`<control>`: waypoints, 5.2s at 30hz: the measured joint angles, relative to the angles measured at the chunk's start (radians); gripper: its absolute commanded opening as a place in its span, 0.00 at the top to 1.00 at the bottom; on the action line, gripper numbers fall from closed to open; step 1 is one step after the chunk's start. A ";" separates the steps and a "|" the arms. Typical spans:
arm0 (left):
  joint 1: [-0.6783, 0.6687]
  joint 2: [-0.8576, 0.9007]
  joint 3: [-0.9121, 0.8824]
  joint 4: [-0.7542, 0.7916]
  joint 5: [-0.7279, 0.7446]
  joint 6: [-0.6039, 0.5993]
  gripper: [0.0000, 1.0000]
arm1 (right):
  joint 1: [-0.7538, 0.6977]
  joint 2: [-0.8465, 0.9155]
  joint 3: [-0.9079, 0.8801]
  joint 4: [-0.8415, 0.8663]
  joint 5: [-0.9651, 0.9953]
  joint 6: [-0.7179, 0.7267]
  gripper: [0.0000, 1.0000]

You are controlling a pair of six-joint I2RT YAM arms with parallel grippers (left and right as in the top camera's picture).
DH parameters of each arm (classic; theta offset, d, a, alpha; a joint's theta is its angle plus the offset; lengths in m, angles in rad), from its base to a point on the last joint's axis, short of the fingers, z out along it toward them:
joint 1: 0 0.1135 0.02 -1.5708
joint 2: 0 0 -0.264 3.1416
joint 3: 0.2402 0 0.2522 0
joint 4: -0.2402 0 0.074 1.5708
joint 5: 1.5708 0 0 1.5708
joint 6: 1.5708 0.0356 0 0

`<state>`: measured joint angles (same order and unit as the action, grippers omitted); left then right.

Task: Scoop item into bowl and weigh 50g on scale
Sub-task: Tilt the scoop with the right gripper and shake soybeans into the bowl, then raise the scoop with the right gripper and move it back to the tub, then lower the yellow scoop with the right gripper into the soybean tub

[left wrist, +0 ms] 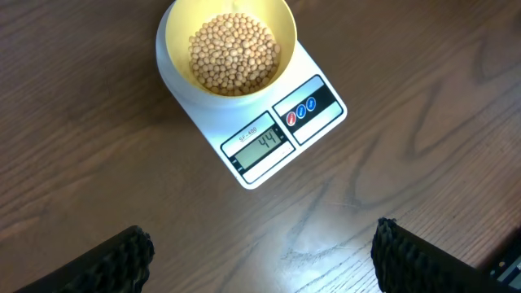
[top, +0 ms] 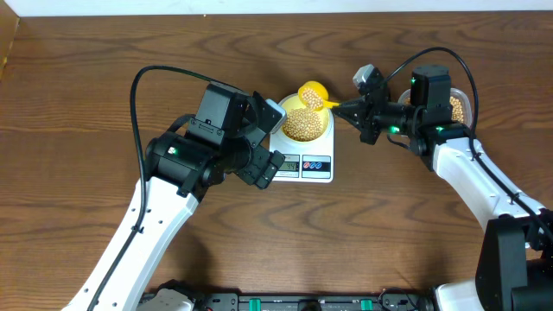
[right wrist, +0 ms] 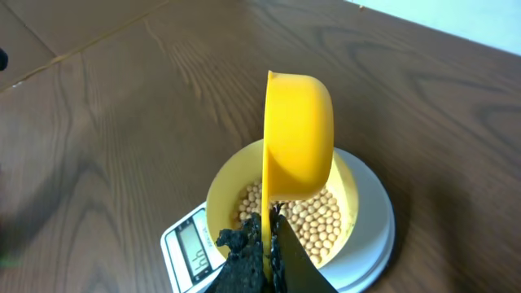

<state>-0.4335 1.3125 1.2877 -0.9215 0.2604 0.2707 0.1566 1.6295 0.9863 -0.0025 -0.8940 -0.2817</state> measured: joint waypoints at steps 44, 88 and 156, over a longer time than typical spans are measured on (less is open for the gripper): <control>0.000 0.000 0.000 0.000 0.000 0.000 0.12 | 0.025 0.000 0.000 0.000 0.029 0.105 0.99; 0.000 0.000 0.000 0.000 0.000 0.000 0.12 | -0.023 0.000 0.000 0.085 -0.053 0.494 0.99; 0.000 0.000 0.000 0.000 0.000 0.000 0.12 | -0.682 0.000 0.000 -0.210 -0.103 0.358 0.99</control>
<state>-0.4335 1.3125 1.2877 -0.9215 0.2604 0.2707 -0.5251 1.6295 0.9859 -0.2123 -0.9966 0.0765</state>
